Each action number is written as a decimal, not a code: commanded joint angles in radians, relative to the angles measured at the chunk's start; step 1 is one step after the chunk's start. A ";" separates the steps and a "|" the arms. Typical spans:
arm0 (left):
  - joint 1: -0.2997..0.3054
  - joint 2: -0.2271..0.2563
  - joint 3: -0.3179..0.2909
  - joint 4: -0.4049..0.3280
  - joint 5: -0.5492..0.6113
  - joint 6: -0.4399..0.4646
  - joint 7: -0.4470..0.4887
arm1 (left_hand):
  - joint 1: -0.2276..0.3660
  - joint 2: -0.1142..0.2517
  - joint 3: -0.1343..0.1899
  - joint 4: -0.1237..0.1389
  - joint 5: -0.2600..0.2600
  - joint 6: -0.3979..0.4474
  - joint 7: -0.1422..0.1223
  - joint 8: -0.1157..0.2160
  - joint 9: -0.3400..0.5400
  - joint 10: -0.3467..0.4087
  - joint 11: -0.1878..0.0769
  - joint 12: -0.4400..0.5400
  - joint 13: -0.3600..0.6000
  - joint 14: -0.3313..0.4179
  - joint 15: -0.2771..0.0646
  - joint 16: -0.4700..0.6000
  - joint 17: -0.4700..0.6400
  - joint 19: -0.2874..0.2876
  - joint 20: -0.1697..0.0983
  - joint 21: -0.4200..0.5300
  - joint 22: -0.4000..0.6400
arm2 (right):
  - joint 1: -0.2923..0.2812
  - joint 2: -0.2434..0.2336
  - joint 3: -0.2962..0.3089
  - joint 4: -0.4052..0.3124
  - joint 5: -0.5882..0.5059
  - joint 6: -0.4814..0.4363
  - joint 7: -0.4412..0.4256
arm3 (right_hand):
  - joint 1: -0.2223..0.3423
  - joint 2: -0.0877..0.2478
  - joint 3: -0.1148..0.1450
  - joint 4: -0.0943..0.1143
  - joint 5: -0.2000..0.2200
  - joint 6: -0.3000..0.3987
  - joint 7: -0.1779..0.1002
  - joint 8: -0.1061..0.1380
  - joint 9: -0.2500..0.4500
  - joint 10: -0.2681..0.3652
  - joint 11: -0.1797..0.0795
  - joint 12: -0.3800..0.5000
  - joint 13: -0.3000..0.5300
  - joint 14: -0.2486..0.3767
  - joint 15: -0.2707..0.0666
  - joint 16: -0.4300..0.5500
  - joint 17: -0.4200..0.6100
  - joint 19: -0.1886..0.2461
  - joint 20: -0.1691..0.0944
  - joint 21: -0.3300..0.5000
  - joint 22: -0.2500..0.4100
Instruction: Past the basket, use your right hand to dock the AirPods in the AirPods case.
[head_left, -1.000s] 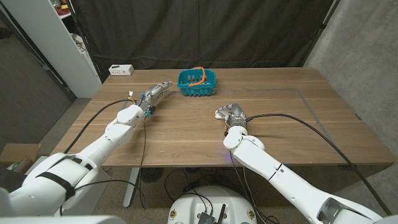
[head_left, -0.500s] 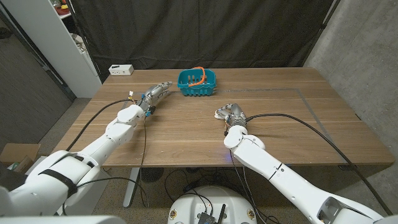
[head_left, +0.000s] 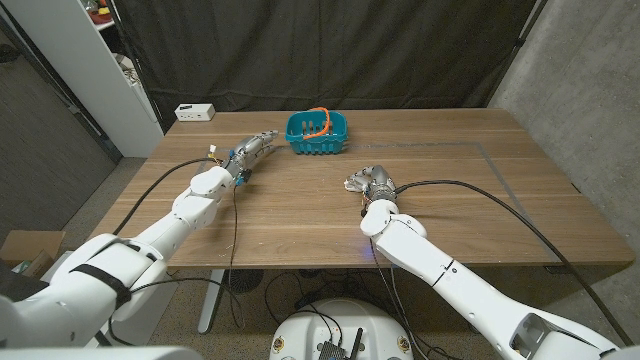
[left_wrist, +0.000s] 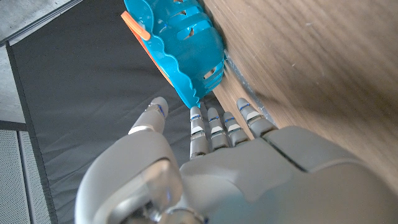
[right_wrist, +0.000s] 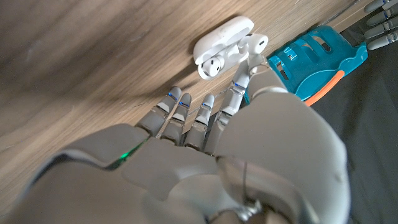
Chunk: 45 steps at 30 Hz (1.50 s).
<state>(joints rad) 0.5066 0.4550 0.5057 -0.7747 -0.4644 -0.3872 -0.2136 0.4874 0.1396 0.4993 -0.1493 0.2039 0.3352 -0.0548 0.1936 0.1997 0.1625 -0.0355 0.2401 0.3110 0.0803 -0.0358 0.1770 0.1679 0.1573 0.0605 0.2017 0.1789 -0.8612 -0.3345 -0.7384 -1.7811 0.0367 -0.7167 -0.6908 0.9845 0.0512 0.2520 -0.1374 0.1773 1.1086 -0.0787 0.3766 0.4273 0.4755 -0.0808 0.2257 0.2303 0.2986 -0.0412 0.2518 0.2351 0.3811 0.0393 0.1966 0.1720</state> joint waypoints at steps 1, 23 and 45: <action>-0.027 -0.014 0.014 0.041 0.014 -0.006 -0.002 | 0.004 0.002 0.003 -0.004 0.003 0.009 -0.002 0.006 0.004 -0.003 0.002 0.001 0.001 -0.007 -0.005 0.002 0.002 -0.001 0.001 0.001 0.003 | 0.011 -0.008 -0.001 0.001 0.010 -0.028 0.014 | -0.029 0.001 -0.001 0.015 0.001 0.027 0.002 0.013 -0.009 0.016 0.002 0.005 0.003 0.007 -0.081 0.008 0.006 0.002 0.010 0.003 0.002; -0.040 -0.025 0.022 0.065 0.019 -0.008 -0.007 | 0.007 0.001 0.002 -0.006 0.005 0.012 -0.002 0.007 0.003 -0.004 0.002 0.002 0.000 -0.008 -0.004 0.002 0.002 -0.002 0.005 0.001 0.003 | 0.009 -0.042 -0.001 -0.034 0.033 -0.047 0.042 | 0.047 -0.027 0.019 -0.033 0.007 -0.062 -0.018 -0.019 -0.020 0.002 -0.003 -0.007 0.004 0.017 -0.099 0.007 -0.002 0.004 0.009 0.000 0.002; -0.038 -0.030 0.028 0.049 0.022 0.007 0.002 | 0.010 -0.003 0.000 -0.008 0.006 0.010 -0.006 0.005 0.003 -0.003 0.000 0.003 -0.001 -0.007 -0.006 0.003 0.002 -0.002 0.004 0.002 0.003 | 0.012 -0.033 -0.006 -0.002 0.023 0.009 0.044 | 0.084 -0.025 0.039 -0.035 0.018 -0.100 -0.022 0.002 0.017 -0.008 -0.005 -0.004 0.021 0.035 -0.116 0.013 0.006 0.027 -0.004 0.005 0.002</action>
<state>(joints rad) 0.4687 0.4285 0.5307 -0.7250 -0.4433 -0.3850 -0.2109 0.4874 0.1396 0.4965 -0.1519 0.2039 0.3395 -0.0591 0.1936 0.2000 0.1625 -0.0355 0.2401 0.3112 0.0767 -0.0394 0.1770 0.1680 0.1574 0.0605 0.2017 0.1789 -0.8477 -0.3687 -0.7475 -1.7775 0.0553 -0.7035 -0.6561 1.0515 0.0252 0.2786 -0.1722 0.1895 1.0144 -0.0996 0.3691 0.4372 0.4695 -0.0823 0.2176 0.2453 0.3257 -0.0391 0.2594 0.2350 0.4007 0.0375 0.1955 0.1708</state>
